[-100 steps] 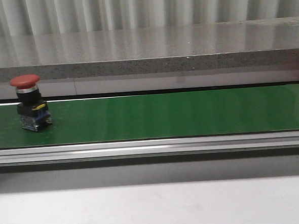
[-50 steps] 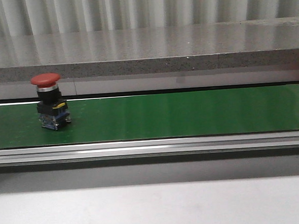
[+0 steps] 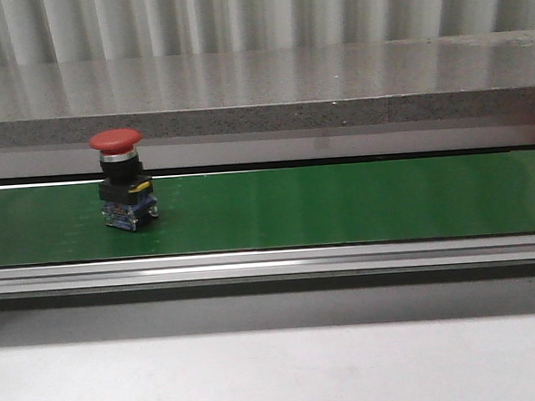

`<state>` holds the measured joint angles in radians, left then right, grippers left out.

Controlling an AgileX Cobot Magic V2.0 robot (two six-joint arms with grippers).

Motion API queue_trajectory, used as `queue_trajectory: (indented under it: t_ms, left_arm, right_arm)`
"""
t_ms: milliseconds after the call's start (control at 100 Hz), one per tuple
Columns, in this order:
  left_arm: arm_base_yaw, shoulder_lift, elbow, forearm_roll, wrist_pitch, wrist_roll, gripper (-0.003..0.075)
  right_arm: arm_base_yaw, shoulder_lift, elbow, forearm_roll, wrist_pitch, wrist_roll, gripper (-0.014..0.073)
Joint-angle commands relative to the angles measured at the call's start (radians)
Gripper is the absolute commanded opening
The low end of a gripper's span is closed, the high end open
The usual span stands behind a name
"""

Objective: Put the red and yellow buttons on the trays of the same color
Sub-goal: 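Grasp the last yellow push-button from the table with the left gripper, then set the yellow button on the belt and release it with the left gripper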

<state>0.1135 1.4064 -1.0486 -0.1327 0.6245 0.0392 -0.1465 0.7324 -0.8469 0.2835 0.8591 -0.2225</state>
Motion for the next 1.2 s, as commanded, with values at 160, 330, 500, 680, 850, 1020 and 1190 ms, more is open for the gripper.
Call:
queue_trajectory:
  t_ms: [160, 330, 500, 680, 850, 1020, 1190]
  left_arm:
    - [-0.006, -0.025, -0.003, -0.017, -0.096, 0.005, -0.002]
    - [-0.006, 0.024, -0.003, -0.021, -0.1, 0.005, -0.002]
    - [-0.006, 0.052, -0.003, -0.028, -0.1, 0.005, -0.0014]
    - [-0.006, 0.052, -0.003, -0.028, -0.078, 0.005, 0.016]
    - [-0.006, 0.052, -0.003, -0.028, -0.051, 0.005, 0.0416]
    - [-0.006, 0.052, -0.005, -0.028, -0.046, 0.006, 0.0507]
    - [-0.006, 0.052, -0.034, -0.088, -0.024, 0.078, 0.0517]
  right_arm:
    - [0.001, -0.005, -0.024, 0.009, -0.052, -0.008, -0.0067]
    - [0.001, -0.005, -0.024, 0.009, -0.052, -0.008, -0.0067]
    - [0.001, -0.005, -0.024, 0.009, -0.052, -0.008, -0.0067]
    - [0.001, -0.005, -0.024, 0.009, -0.052, -0.008, -0.0067]
    - [0.001, -0.005, -0.024, 0.009, -0.052, -0.008, -0.0067]
    - [0.001, -0.005, -0.024, 0.009, -0.052, -0.008, -0.0067]
    - [0.001, -0.005, -0.024, 0.009, -0.052, -0.008, -0.0067]
